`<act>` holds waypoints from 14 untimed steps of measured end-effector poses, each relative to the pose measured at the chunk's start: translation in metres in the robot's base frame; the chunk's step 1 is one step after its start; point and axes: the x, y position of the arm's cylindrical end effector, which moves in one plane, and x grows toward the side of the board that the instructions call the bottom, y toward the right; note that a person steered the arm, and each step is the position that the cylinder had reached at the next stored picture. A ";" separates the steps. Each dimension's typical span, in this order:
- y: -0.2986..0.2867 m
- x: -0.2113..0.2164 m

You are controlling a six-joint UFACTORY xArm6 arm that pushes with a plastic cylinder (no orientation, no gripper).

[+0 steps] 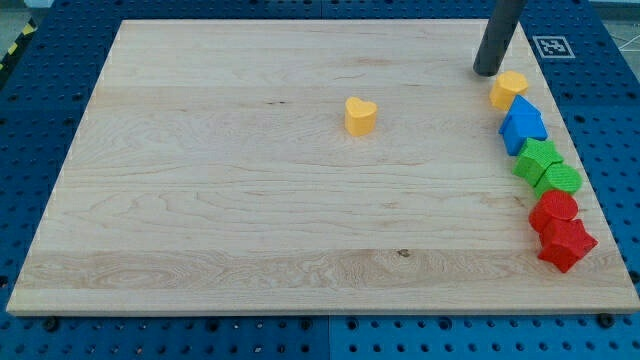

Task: Slide the yellow heart above the yellow hexagon

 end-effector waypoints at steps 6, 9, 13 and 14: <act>-0.250 0.063; -0.198 0.096; -0.126 0.119; -0.126 0.112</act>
